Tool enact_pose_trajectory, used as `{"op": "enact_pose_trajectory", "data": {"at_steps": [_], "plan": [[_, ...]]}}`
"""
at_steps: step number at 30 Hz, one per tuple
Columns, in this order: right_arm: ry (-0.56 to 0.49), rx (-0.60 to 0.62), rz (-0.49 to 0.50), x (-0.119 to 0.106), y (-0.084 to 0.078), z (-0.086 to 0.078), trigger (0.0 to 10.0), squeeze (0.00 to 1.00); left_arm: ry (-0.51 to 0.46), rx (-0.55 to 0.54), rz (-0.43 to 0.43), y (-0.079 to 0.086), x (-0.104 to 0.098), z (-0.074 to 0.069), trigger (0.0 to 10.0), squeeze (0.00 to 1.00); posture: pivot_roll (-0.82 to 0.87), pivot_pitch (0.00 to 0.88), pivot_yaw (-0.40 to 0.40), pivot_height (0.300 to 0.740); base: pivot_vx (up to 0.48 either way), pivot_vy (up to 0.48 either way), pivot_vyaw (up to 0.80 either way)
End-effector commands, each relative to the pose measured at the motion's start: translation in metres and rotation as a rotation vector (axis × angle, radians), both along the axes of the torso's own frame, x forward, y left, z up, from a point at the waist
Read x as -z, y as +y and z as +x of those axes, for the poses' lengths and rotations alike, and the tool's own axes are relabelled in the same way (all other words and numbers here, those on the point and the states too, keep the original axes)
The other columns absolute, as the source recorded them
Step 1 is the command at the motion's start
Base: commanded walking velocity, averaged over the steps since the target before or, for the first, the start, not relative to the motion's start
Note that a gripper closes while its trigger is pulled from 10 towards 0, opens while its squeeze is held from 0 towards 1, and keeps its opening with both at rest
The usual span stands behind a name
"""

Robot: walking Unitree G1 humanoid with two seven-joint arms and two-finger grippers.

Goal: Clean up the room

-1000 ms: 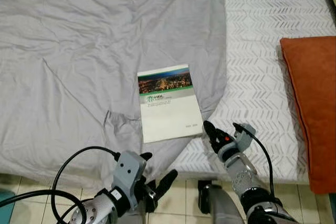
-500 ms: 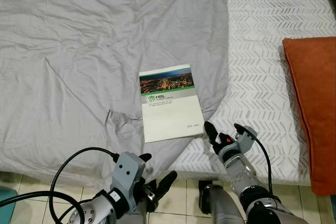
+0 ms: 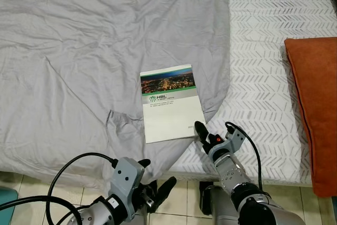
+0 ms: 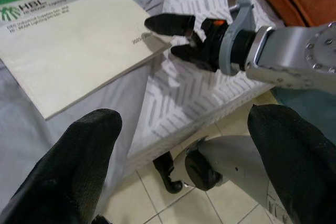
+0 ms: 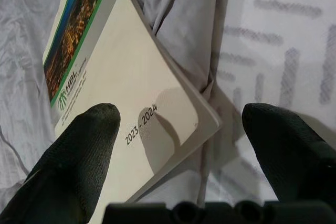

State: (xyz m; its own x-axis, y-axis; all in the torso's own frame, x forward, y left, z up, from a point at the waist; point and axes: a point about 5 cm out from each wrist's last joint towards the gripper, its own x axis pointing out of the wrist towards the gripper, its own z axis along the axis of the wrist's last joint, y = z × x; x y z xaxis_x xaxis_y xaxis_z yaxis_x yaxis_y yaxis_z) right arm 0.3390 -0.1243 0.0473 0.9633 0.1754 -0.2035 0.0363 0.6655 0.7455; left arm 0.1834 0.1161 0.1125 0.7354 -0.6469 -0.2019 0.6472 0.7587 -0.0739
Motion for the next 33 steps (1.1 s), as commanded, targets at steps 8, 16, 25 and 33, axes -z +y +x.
{"op": "enact_pose_trajectory", "data": {"at_steps": [8,16,25,33], "plan": [[0.096,-0.007,0.018,0.018,0.011,-0.012,10.0,0.0,0.042,-0.019,0.016,0.004,0.005,-0.01,10.0,0.0,0.19,0.55,0.087,0.74,0.0,0.0,0.0],[0.079,0.017,0.005,0.013,0.01,-0.009,0.0,0.0,0.045,-0.025,0.011,0.003,0.004,-0.013,10.0,0.0,0.2,0.551,0.084,0.74,0.0,0.0,0.0],[0.081,0.011,0.012,0.012,0.016,-0.008,0.0,0.0,0.051,-0.03,0.009,0.004,0.002,-0.015,10.0,0.0,0.21,0.557,0.088,0.74,0.0,0.0,0.0],[0.103,0.004,0.024,0.016,0.019,-0.011,0.0,0.0,0.055,-0.031,0.011,0.005,0.002,-0.016,10.0,0.0,0.21,0.562,0.093,0.74,0.0,0.0,0.0]]}}
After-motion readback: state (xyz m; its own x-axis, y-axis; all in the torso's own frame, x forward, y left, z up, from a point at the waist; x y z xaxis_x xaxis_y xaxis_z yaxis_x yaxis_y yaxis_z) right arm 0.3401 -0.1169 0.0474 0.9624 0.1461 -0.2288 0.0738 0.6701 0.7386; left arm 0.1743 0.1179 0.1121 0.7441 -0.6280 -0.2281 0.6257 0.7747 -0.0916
